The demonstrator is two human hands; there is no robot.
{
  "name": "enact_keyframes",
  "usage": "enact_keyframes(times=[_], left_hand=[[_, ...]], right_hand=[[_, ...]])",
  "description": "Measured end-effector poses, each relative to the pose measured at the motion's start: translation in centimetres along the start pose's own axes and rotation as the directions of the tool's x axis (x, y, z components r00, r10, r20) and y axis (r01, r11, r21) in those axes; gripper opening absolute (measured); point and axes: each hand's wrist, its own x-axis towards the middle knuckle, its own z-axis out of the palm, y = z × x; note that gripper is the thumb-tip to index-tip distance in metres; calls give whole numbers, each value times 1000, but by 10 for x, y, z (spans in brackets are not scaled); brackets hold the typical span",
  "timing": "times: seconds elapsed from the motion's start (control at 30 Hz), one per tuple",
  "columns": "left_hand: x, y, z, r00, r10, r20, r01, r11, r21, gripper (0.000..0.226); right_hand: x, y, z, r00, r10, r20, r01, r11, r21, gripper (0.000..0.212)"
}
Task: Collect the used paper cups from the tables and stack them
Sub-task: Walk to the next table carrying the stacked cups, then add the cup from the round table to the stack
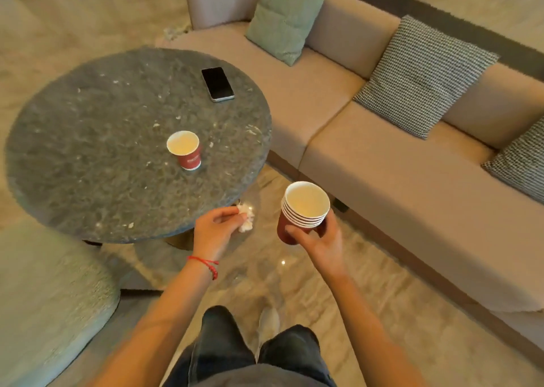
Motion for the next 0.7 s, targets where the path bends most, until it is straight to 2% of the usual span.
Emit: enact_keyframes(times=[0.17, 0.3, 0.47, 0.7], left_hand=[[19, 14, -26, 987, 6, -158, -17, 997, -72, 13], [40, 25, -49, 967, 12, -254, -31, 997, -72, 12], [77, 41, -77, 956, 10, -295, -38, 995, -91, 15], [133, 65, -112, 954, -6, -299, -23, 995, -95, 17]], right_hand=[[44, -15, 36, 988, -26, 155, 24, 1000, 13, 81], [75, -25, 72, 965, -48, 258, 42, 999, 25, 73], [115, -39, 125, 954, -81, 290, 67, 996, 58, 66], [166, -59, 189, 954, -98, 282, 88, 995, 49, 67]])
